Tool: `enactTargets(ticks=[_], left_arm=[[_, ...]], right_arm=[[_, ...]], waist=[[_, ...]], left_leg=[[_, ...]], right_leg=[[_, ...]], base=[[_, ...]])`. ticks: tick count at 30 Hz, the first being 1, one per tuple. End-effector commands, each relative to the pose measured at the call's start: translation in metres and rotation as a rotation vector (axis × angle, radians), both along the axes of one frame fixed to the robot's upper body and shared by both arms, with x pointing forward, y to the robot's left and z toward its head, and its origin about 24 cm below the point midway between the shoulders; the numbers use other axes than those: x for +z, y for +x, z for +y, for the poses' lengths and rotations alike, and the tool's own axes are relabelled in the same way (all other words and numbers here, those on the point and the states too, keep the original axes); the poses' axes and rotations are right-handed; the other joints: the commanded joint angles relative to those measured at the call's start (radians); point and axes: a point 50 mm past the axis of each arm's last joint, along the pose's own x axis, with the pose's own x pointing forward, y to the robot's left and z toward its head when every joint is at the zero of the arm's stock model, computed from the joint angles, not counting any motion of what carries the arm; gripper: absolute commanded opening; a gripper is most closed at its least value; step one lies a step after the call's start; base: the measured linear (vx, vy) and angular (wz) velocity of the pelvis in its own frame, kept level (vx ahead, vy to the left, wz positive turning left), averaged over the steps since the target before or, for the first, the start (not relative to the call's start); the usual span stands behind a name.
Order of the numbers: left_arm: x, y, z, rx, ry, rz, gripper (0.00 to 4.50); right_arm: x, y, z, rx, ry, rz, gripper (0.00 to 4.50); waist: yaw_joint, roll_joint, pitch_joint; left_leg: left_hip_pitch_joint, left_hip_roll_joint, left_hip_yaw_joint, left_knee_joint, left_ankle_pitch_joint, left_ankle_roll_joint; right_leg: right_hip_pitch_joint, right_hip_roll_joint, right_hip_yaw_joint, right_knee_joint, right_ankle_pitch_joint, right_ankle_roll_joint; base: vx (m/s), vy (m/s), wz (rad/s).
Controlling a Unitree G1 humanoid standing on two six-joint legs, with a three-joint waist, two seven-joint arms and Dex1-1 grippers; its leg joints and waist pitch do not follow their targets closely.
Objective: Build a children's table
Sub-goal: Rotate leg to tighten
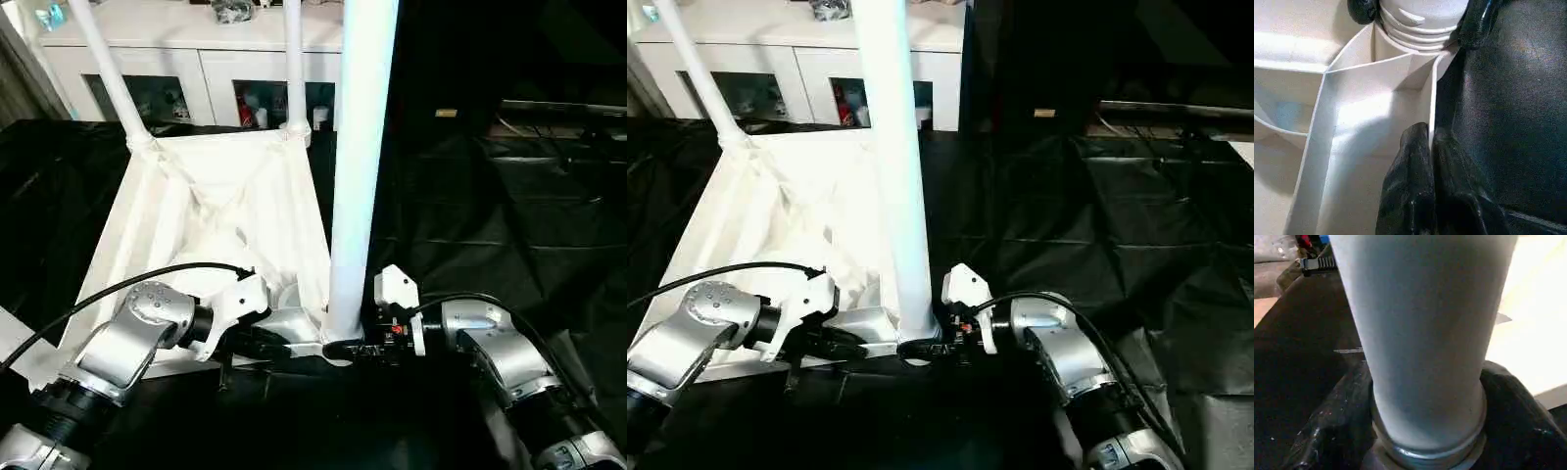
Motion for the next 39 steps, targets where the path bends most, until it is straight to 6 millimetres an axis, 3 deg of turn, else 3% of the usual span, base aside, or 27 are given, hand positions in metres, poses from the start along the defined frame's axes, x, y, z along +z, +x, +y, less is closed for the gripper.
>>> enactTargets(ticks=[1, 3, 5, 6, 9, 11, 12, 13, 14, 18, 24, 25, 28, 29, 34, 36, 39], left_arm=[[-0.017, -0.007, -0.005, -0.013, 0.029, 0.054, 0.0], [-0.021, 0.006, -0.01, 0.097, 0.039, -0.014, 0.0], [-0.025, 0.017, -0.017, 0.197, 0.051, -0.052, 0.0], [-0.026, 0.019, -0.02, 0.219, 0.056, -0.051, 0.0], [-0.031, 0.027, -0.036, 0.321, 0.036, -0.061, 0.0], [-0.034, 0.033, -0.049, 0.394, 0.023, -0.05, 0.0], [-0.036, 0.035, -0.054, 0.418, 0.018, -0.042, 0.0], [-0.039, 0.037, -0.061, 0.445, 0.013, -0.035, 0.0], [-0.041, 0.04, -0.068, 0.469, 0.01, -0.031, 0.0], [-0.046, 0.045, -0.08, 0.494, 0.042, -0.048, 0.0], [-0.047, 0.048, -0.079, 0.482, 0.076, -0.074, 0.0], [-0.048, 0.047, -0.075, 0.46, 0.1, -0.085, 0.0], [-0.05, 0.046, -0.07, 0.442, 0.124, -0.085, 0.0], [-0.051, 0.046, -0.068, 0.438, 0.129, -0.083, 0.0], [-0.05, 0.045, -0.064, 0.421, 0.126, -0.077, 0.0], [-0.048, 0.042, -0.062, 0.357, 0.118, -0.076, 0.0], [-0.046, 0.035, -0.058, 0.272, 0.114, -0.054, 0.0]], right_arm=[[0.002, 0.008, 0.003, -0.096, 0.028, -0.017, 2.7], [0.0, 0.018, 0.007, -0.24, 0.047, -0.02, 2.7], [-0.005, 0.024, 0.014, -0.372, 0.08, 0.001, 2.7], [-0.007, 0.024, 0.016, -0.406, 0.094, 0.015, 2.7], [-0.012, 0.027, 0.025, -0.498, 0.123, 0.052, 2.69], [-0.015, 0.029, 0.032, -0.56, 0.121, 0.065, 2.69], [-0.016, 0.03, 0.035, -0.58, 0.118, 0.069, 2.69], [-0.018, 0.032, 0.038, -0.625, 0.105, 0.075, 2.69], [-0.019, 0.035, 0.041, -0.666, 0.094, 0.076, 2.69], [-0.021, 0.04, 0.048, -0.732, 0.052, 0.054, 2.69], [-0.023, 0.038, 0.05, -0.711, 0.019, 0.024, 2.69], [-0.021, 0.038, 0.049, -0.719, 0.088, 0.076, 2.69], [-0.017, 0.04, 0.046, -0.737, 0.142, 0.109, 3.39], [-0.017, 0.04, 0.043, -0.724, 0.138, 0.093, 3.45], [-0.013, 0.036, 0.036, -0.61, 0.134, 0.054, 3.85], [-0.008, 0.032, 0.026, -0.514, 0.133, 0.058, 4.14], [-0.002, 0.027, 0.008, -0.39, 0.082, -0.01, 4.14]], waist=[[0.003, 0.006, -0.053], [-0.001, 0.006, -0.049], [-0.002, 0.005, -0.042], [-0.003, 0.004, -0.043], [-0.008, 0.005, -0.041], [-0.011, 0.006, -0.032], [-0.011, 0.005, -0.031], [-0.01, 0.009, -0.035], [-0.013, 0.006, -0.035], [-0.01, 0.006, -0.038], [-0.006, 0.008, -0.04], [-0.006, 0.007, -0.039], [-0.005, 0.008, -0.039], [-0.005, 0.004, -0.037], [-0.005, 0.003, -0.034], [-0.003, 0.003, -0.034], [-0.001, 0.005, -0.041]], left_leg=[[-0.003, 0.04, -0.01, -0.062, -0.045, 0.074], [-0.002, 0.04, -0.009, -0.066, -0.076, 0.057], [0.007, 0.037, -0.009, -0.072, -0.147, 0.014], [0.006, 0.037, -0.011, -0.074, -0.153, 0.004], [0.002, 0.038, -0.013, -0.079, -0.177, -0.005], [0.016, 0.035, -0.009, -0.08, -0.243, -0.012], [0.015, 0.034, -0.013, -0.083, -0.251, -0.013], [0.013, 0.034, -0.016, -0.084, -0.245, -0.014], [0.013, 0.031, -0.014, -0.083, -0.231, -0.012], [0.006, 0.031, -0.016, -0.083, -0.203, 0.006], [0.005, 0.034, -0.016, -0.086, -0.209, 0.02], [0.006, 0.034, -0.016, -0.087, -0.215, 0.023], [0.007, 0.036, -0.018, -0.091, -0.231, 0.022], [0.006, 0.037, -0.018, -0.093, -0.238, 0.023], [0.007, 0.036, -0.019, -0.095, -0.261, 0.024], [0.005, 0.038, -0.02, -0.097, -0.248, 0.032], [0.0, 0.041, -0.018, -0.093, -0.191, 0.042]], right_leg=[[0.061, -0.072, 0.04, -0.053, 0.063, -0.291], [0.059, -0.073, 0.042, -0.059, 0.014, -0.284], [0.056, -0.076, 0.043, -0.079, -0.16, -0.25], [0.059, -0.076, 0.043, -0.079, -0.193, -0.238], [0.055, -0.076, 0.043, -0.088, -0.257, -0.202], [0.043, -0.074, 0.044, -0.102, -0.357, -0.187], [0.047, -0.076, 0.043, -0.103, -0.381, -0.181], [0.049, -0.077, 0.043, -0.103, -0.387, -0.169], [0.045, -0.074, 0.043, -0.106, -0.372, -0.167], [0.051, -0.076, 0.045, -0.104, -0.335, -0.164], [0.05, -0.078, 0.045, -0.104, -0.333, -0.158], [0.049, -0.079, 0.045, -0.107, -0.349, -0.153], [0.045, -0.081, 0.046, -0.112, -0.401, -0.136], [0.044, -0.082, 0.046, -0.114, -0.413, -0.132], [0.041, -0.082, 0.046, -0.122, -0.477, -0.107], [0.042, -0.082, 0.047, -0.122, -0.46, -0.109], [0.049, -0.081, 0.047, -0.109, -0.335, -0.146]], base=[[0.0, 0.0, 0.0], [0.0, 0.0, 0.0], [-0.03, -0.004, 0.0], [-0.06, -0.003, -0.02], [-0.02, -0.001, -0.01], [0.0, 0.0, 0.0], [0.0, 0.0, 0.0], [0.0, 0.0, 0.0], [0.0, 0.0, 0.0], [0.0, 0.0, 0.0], [0.0, 0.0, 0.0], [0.0, 0.0, 0.0], [0.0, 0.0, 0.0], [0.0, 0.0, 0.0], [0.0, 0.0, 0.0], [0.0, 0.0, 0.0], [0.0, 0.0, 0.0]])
